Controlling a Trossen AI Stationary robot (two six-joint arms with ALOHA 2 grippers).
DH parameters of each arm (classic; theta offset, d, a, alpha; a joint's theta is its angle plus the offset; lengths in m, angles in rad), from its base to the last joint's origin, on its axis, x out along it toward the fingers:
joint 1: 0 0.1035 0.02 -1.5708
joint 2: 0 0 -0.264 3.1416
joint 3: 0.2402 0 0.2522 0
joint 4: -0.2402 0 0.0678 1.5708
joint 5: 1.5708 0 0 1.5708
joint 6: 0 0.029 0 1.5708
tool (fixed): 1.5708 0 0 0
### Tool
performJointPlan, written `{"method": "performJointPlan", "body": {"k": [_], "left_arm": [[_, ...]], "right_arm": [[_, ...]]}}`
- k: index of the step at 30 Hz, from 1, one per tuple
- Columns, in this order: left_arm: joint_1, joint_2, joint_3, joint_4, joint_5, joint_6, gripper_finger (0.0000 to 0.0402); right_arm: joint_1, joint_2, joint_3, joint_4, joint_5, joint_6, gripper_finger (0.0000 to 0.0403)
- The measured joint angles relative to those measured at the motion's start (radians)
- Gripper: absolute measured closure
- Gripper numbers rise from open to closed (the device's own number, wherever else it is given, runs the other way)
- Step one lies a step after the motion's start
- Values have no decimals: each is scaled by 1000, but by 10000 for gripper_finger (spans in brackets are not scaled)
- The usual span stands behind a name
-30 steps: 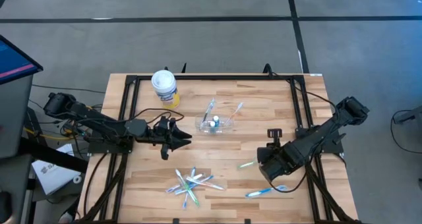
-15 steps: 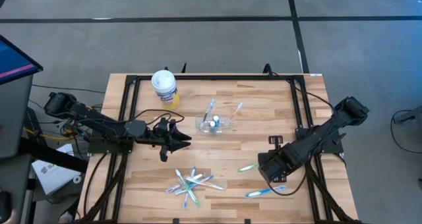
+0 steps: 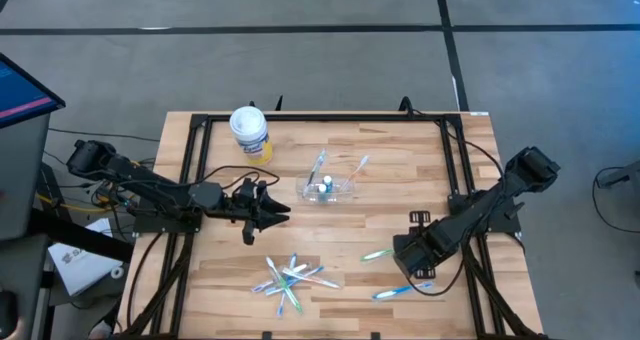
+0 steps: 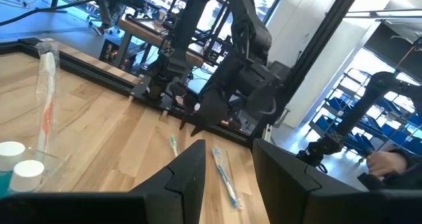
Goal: Pick & Place toothbrushing station
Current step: Put the right green toothbrush into the transparent organizer
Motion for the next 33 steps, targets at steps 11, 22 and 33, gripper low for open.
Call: {"method": "performJointPlan", "body": {"k": [11,22,33], "left_arm": [[0,0,0,0,0,0,279],[0,0,0,0,0,1,279],[0,0,0,0,0,1,279]], "right_arm": [[-19,0,-91,153,0,-7,195],[-63,0,-156,286,1,-75,207],[-77,0,-160,302,-10,-112,292]]}}
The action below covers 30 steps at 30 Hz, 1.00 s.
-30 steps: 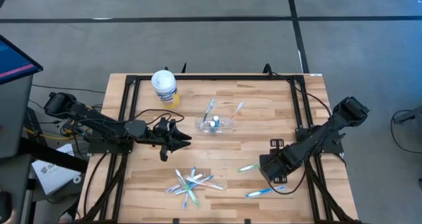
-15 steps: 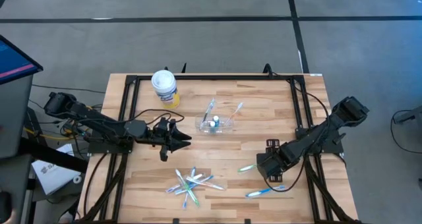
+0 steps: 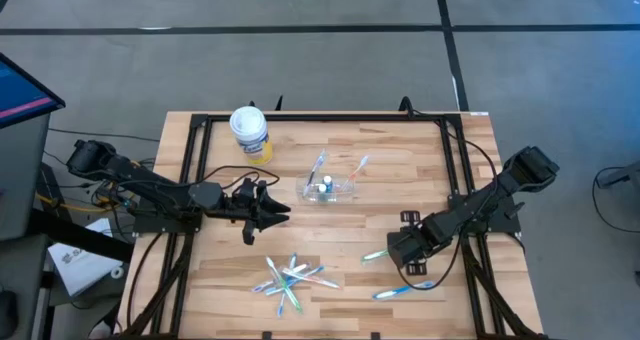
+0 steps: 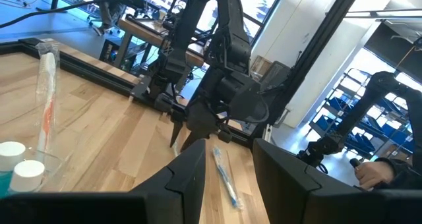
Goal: Pick & Place toothbrushing station
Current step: Put the right green toothbrush into the transparent organizer
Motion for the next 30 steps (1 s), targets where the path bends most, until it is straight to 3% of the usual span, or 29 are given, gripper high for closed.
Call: {"method": "performJointPlan", "body": {"k": [9,20,30], "left_arm": [[0,0,0,0,0,0,279],[0,0,0,0,0,0,279],[0,24,0,7,0,-21,279]], "right_arm": [[0,0,0,0,-26,-5,395],[0,0,14,-26,-15,3,403],[6,0,164,-233,118,-22,403]]}}
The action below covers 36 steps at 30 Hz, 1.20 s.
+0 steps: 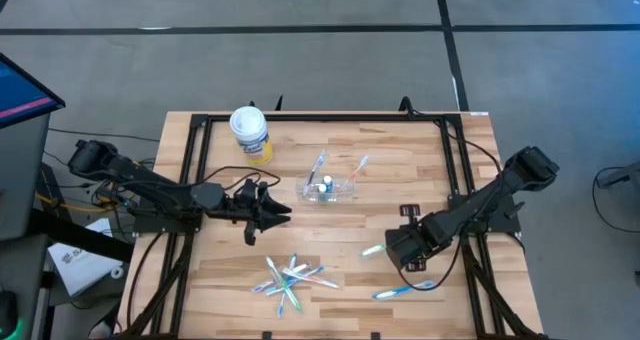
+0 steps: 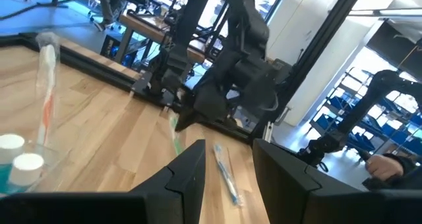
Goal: Pick & Place toothbrushing station
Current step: Put the right green toothbrush into the transparent organizer
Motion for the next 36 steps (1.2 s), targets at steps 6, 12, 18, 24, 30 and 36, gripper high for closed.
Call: {"method": "performJointPlan", "body": {"k": [6,12,18,24,30,36], "left_arm": [[0,73,0,112,-5,-18,279],[0,178,0,261,-5,-58,279],[3,273,21,324,-5,-104,279],[7,365,93,329,-5,-161,279],[41,461,176,331,13,-245,279],[70,536,244,331,101,-316,279]], "right_arm": [[17,0,86,-98,120,-17,403],[35,0,167,-138,218,-55,403],[39,0,218,-138,306,-114,403],[39,0,251,-124,387,-170,403],[39,0,268,-96,452,-229,403],[39,0,291,-91,518,-285,403]]}}
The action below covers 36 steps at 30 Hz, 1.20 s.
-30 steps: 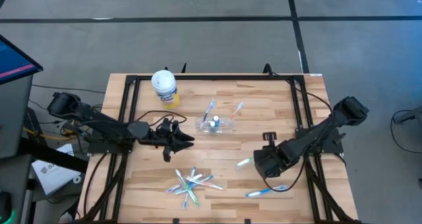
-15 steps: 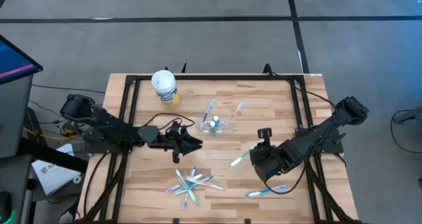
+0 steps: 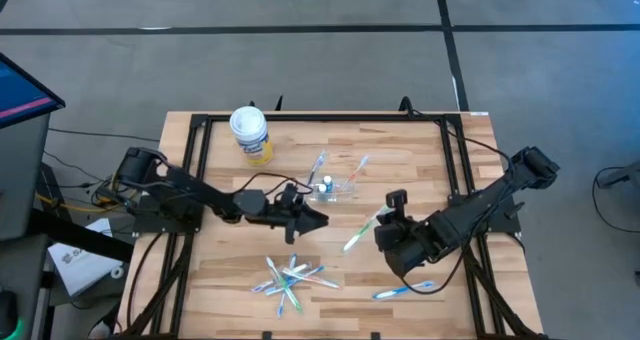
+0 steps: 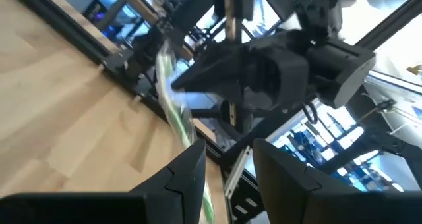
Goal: Pick & Place toothbrushing station
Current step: Put the right green toothbrush into the transparent organizer
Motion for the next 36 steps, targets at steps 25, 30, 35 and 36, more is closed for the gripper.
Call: {"method": "performJointPlan", "body": {"k": [25,30,35,36], "left_arm": [[5,102,66,-6,45,-117,279],[5,102,66,-7,78,-140,279],[5,102,66,-42,89,-160,279],[5,102,66,-42,96,-164,279]], "right_arm": [[-73,0,41,217,135,-370,403],[-95,0,41,228,138,-398,403],[-108,0,41,277,144,-451,403],[-108,0,41,289,145,-464,403]]}}
